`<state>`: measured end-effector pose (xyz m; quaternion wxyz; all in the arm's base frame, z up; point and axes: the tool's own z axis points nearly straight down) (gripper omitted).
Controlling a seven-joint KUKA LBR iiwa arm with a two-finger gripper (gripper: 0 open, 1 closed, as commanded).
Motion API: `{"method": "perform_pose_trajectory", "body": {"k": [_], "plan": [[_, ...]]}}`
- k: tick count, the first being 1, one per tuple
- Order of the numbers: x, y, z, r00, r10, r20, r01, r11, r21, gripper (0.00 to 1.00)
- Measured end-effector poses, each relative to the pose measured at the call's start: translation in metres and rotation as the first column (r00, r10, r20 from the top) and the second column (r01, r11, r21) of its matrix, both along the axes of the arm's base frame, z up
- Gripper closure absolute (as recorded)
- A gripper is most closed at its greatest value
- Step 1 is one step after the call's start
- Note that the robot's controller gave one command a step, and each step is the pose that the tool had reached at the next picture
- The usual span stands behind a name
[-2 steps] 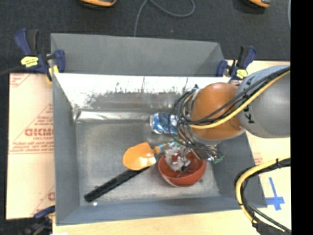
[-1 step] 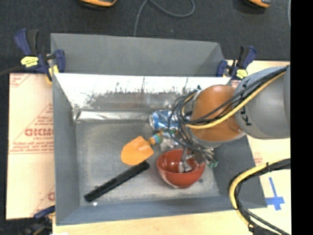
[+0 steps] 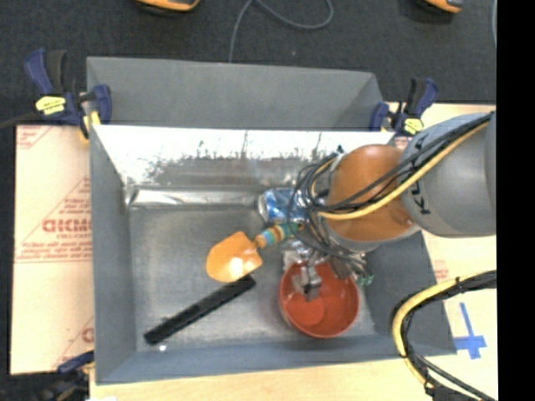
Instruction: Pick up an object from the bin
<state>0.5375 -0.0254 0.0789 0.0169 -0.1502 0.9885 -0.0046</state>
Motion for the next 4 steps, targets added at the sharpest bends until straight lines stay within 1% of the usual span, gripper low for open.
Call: {"method": "perform_pose_trajectory", "body": {"k": [1, 2, 3, 4], "plan": [[0.0, 0.0, 0.0, 1.0, 0.0, 0.0, 0.0, 1.0, -0.001, 1.0], [-0.011, 0.003, 0.054, 1.0, -0.011, -0.006, 0.011, 1.0, 0.001, 1.0], [-0.002, 0.01, 0.115, 0.999, -0.033, -0.004, 0.033, 0.999, 0.0, 1.0], [-0.009, 0.013, 0.052, 0.997, 0.083, 0.005, -0.083, 0.997, -0.004, 1.0]]}}
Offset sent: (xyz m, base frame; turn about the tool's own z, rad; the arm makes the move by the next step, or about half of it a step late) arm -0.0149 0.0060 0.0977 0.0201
